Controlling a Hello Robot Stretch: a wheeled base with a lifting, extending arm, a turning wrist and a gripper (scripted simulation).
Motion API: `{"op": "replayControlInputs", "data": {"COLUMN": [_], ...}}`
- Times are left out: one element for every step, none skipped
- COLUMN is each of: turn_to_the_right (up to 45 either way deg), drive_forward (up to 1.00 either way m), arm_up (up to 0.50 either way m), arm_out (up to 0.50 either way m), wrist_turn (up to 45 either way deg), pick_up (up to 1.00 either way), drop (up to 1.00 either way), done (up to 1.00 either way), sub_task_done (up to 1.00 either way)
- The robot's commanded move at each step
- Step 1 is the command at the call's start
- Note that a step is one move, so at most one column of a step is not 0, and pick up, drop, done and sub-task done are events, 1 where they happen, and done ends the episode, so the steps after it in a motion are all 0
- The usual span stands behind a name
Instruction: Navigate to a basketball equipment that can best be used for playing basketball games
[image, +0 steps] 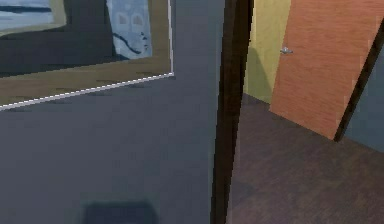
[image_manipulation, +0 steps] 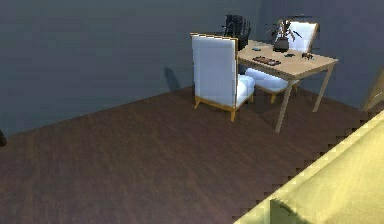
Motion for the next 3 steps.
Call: {"op": "replayControlInputs", "data": {"turn_to_the_right": [45.0,45.0,45.0], "drive_forward": [0.0,0.0,0.0], "arm_up": [0.0,0.0,0.0], "arm_out": [0.0,0.0,0.0], "wrist_turn": [0.0,0.0,0.0], "pick_up": [0.0,0.0,0.0], "drop": [0.0,0.0,0.0], "done": [0.0,0.0,0.0], "sub_task_done": [0.0,0.0,0.0]}}
